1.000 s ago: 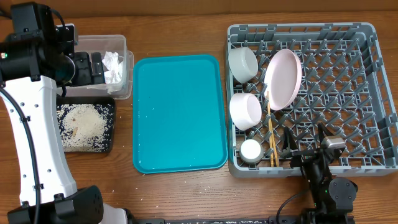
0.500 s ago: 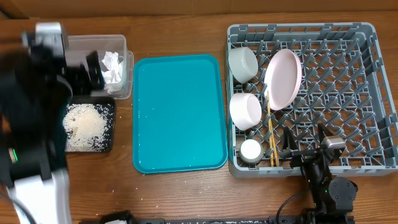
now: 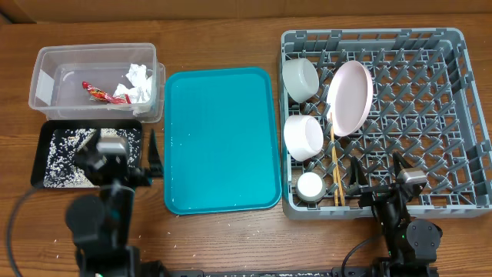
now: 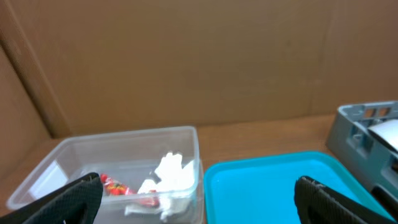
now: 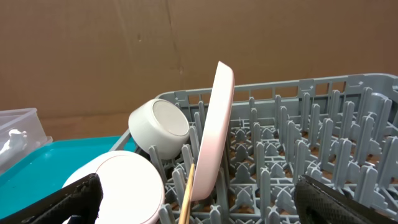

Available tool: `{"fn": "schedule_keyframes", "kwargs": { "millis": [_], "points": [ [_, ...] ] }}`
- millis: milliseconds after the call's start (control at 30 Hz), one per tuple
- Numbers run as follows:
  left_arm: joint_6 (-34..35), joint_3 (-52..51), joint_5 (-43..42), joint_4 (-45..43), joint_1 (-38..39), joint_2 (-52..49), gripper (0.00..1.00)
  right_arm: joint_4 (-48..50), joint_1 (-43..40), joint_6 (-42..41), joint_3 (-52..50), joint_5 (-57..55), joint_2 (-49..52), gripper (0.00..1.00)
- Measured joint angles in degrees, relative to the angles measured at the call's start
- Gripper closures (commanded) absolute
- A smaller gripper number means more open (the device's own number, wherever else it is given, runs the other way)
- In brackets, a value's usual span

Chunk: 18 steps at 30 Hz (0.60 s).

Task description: Sort waste into correct bins and load items into the dishwasher

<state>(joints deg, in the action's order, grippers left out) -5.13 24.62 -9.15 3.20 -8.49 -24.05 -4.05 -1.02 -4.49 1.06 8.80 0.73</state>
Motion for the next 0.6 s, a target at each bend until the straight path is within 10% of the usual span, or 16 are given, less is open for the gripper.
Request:
{"fn": "schedule_keyframes", "kwargs": {
  "millis": [600],
  "points": [
    [0.00, -23.30, 4.68, -2.84, 4.39, 23.08, 0.00, -0.04, 0.00, 0.02, 0.00, 0.00, 0.00, 0.00]
  ]
}}
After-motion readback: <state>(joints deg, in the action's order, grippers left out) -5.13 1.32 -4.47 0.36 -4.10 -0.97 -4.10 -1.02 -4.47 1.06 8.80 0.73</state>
